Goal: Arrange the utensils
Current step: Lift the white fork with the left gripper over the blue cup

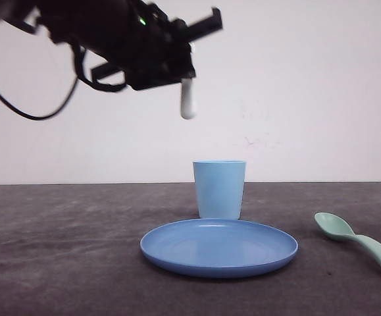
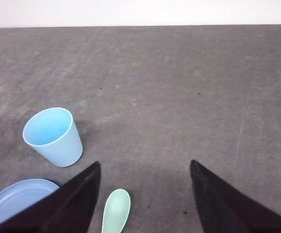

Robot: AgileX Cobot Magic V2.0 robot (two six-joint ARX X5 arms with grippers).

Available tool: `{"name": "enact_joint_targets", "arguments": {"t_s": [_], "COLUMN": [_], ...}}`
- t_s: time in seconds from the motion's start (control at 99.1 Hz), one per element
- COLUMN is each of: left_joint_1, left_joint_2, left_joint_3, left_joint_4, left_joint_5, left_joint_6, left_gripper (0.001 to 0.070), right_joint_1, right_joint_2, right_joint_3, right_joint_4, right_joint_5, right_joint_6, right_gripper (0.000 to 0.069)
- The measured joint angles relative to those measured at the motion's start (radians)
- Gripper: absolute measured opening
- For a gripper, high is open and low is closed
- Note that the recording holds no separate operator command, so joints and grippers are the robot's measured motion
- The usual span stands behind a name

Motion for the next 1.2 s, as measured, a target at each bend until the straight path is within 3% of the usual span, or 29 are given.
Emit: {"name": "enact_joint_targets", "arguments": {"t_s": [0.353, 1.201], "left_joint_1": [0.0, 0.003], "left_joint_2": [0.164, 0.336], "left_joint_3": [0.146, 0.153], "left_joint_4": [0.005, 0.104], "left_joint_5": [0.046, 0.051], "left_joint_6": [0.06, 0.06], "left_gripper": [0.0055, 0.0055], "right_joint_1": [0.0, 0.0], "right_joint_2": [0.04, 0.04], "right_joint_3": [0.0, 0.0], "right_joint_4": [0.015, 0.02], "right_joint_5": [0.0, -0.001], "right_joint_6": [0.0, -0.016], "right_gripper": [0.0364, 0.0364]}}
